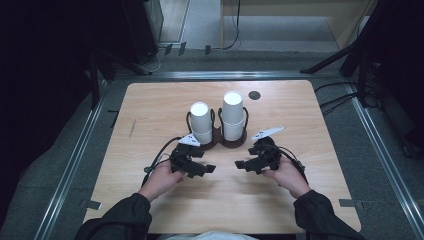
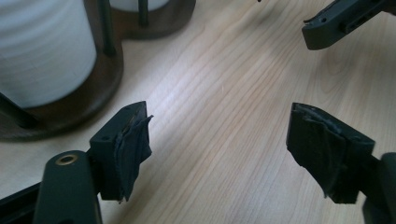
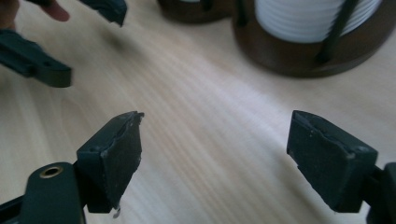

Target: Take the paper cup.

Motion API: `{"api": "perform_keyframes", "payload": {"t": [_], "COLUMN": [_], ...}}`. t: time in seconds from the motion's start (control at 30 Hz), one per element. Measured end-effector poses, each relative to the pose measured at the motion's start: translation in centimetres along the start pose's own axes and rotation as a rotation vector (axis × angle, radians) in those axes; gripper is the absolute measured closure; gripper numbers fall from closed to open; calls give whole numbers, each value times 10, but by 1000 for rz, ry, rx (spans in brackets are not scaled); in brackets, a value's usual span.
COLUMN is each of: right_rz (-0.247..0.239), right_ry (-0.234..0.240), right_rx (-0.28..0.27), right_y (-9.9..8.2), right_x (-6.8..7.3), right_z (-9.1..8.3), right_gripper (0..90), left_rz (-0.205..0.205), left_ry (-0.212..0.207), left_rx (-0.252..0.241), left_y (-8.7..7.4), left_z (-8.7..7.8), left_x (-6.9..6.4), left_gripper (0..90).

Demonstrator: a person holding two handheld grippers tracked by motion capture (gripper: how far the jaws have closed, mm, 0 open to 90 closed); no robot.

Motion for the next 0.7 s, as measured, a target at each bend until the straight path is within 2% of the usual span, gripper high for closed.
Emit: {"api": "perform_keyframes", "payload": {"t": [0.03, 0.1, 0.13, 0.17, 0.2, 0.23, 0.27, 0.3, 0.33, 0.4, 0.47, 0.53, 0.57, 0.6, 0.7], "right_rz": [-8, -31, -39, -38, -38, -38, -22, -37, -45, -44, -36, -52, -52, -73, -82], "right_ry": [3, 1, 6, 32, 53, 53, 66, 67, 54, 42, 43, 45, 45, 34, 28], "right_rx": [-6, 0, 10, 15, 11, 11, 14, -1, -13, -29, -40, -74, -74, -78, -55], "right_y": [1, 0, 0, 1, 2, 2, 3, 5, 6, 7, 8, 8, 8, 6, 5], "right_x": [0, -1, -1, 0, 0, 0, 1, 1, 1, 0, -1, -3, -3, -5, -8], "right_z": [-1, -5, -7, -10, -12, -12, -14, -17, -19, -24, -26, -30, -30, -31, -32], "right_gripper": [136, 144, 143, 143, 182, 182, 243, 294, 339, 385, 390, 395, 395, 398, 407], "left_rz": [14, 20, 9, 14, 26, 26, 31, 9, 9, -19, -17, 10, 10, 14, 16], "left_ry": [7, 15, 21, 5, 15, 15, 24, 16, 16, 14, 10, -25, -25, -22, -16], "left_rx": [-6, 2, 23, 92, 105, 105, 106, 105, 105, 92, 80, 63, 63, 46, 51], "left_y": [1, 0, 0, -1, -1, -1, -1, -1, -1, 1, 2, 4, 4, 6, 7], "left_z": [-1, -2, -2, -1, 0, 0, 1, 2, 2, 1, 0, -4, -4, -6, -6], "left_x": [0, 0, 0, 0, 0, 0, -1, -2, -2, -1, 0, -2, -2, -3, -2], "left_gripper": [206, 199, 195, 197, 195, 180, 180, 139, 128, 128, 128, 128, 129, 135, 152]}}
Point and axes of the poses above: each handheld gripper's, and its own axes: z roughly forward along the jaws, y roughly out of its top, x roughly to its left, the point moved 6 cm from there along z, roughly forward along the jaws, and after that the axes turned 9 degrees about -y, right-handed, at the moved point
